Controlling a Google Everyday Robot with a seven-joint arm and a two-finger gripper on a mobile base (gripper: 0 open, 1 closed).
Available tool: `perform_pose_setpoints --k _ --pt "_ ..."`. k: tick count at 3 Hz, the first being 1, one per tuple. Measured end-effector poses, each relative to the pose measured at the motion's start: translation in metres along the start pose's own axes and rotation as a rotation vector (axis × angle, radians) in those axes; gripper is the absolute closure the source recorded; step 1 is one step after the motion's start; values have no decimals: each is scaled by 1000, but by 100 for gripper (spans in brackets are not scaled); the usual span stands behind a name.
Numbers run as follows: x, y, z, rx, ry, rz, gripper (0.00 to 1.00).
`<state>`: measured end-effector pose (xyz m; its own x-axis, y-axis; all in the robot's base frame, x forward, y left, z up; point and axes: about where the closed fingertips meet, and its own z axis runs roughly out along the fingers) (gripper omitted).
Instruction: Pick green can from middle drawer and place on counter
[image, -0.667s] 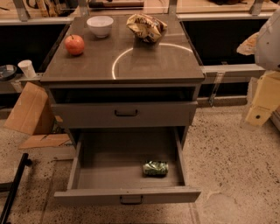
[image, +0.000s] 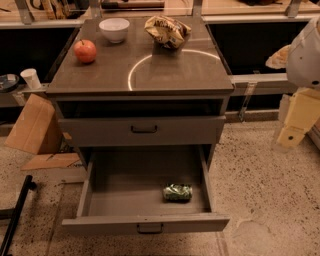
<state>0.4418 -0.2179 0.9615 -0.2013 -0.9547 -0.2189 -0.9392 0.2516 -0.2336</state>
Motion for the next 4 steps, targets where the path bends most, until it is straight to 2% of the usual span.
perform_pose_setpoints --k 1,2,4 --pt "7 8 46 -39 -25 -44 0" --pt "17 25 110 -102 -52 -84 0" --pt "29 55 225 -220 -77 -89 0"
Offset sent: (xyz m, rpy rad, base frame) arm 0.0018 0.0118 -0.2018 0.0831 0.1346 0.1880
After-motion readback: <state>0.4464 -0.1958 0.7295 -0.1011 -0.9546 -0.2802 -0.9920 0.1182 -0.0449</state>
